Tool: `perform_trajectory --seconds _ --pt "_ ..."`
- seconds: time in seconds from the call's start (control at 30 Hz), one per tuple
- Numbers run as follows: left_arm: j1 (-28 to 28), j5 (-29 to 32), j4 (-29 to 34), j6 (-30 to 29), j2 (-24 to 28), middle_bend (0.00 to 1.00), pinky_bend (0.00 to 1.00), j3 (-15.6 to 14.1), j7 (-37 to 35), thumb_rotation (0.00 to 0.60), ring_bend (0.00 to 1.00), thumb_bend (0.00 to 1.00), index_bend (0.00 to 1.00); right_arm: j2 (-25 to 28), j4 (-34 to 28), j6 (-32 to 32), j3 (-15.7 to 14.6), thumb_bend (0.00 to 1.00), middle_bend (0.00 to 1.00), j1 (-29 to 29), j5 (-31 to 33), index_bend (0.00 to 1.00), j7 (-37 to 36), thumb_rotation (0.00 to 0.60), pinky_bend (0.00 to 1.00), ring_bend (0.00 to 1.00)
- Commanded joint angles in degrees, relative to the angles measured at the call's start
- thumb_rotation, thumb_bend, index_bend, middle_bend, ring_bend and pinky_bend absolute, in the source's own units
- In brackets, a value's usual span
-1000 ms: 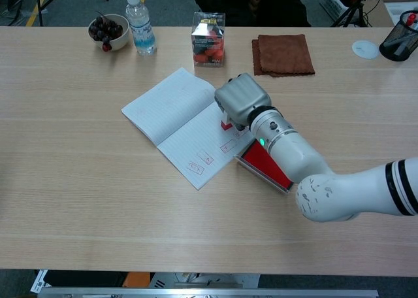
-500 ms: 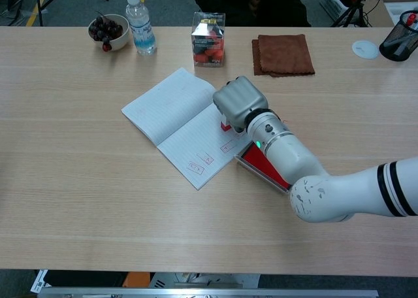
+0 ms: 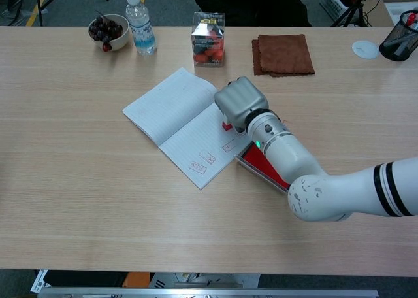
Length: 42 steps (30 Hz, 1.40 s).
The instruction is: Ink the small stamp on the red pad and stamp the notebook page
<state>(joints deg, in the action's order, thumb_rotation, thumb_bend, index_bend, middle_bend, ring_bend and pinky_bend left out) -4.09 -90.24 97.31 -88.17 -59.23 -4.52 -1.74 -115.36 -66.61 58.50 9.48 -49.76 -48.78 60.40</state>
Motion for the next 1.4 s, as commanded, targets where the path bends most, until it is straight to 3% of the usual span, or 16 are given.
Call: perform_trajectory --seconds 0.03,0.8,1.17,1.4 --pt "-0.03 -0.04 -0.01 -0.06 -0.02 0.05 0.06 -0.01 -0.02 0.600 0.03 0.27 0.04 -0.15 0.03 -0.07 -0.06 0.37 0.44 -0.02 0.00 0.62 -0.02 0.600 0.29 0.29" --pt "-0.35 0.02 -0.04 -0.45 0.13 0.05 0.06 0.01 -0.16 0.600 0.03 0.27 0.04 -0.17 0.48 -0.06 0.22 0.37 0.44 0.30 -0.25 0.62 -0.92 0.600 0.29 0.29" --pt "-0.37 -0.54 0.28 -0.64 0.28 0.05 0.06 -0.11 0.01 0.600 0.03 0.27 0.04 8.26 -11.23 3.45 1.18 0.37 0.44 2.54 -3.19 0.62 -4.78 0.600 0.29 0.29" --pt "-0.22 -1.08 0.69 -0.64 0.21 0.05 0.06 -0.15 0.46 0.600 0.03 0.27 0.04 14.42 -16.68 4.90 -1.05 0.37 0.44 4.55 -5.01 0.62 -5.62 0.600 0.29 0.29"
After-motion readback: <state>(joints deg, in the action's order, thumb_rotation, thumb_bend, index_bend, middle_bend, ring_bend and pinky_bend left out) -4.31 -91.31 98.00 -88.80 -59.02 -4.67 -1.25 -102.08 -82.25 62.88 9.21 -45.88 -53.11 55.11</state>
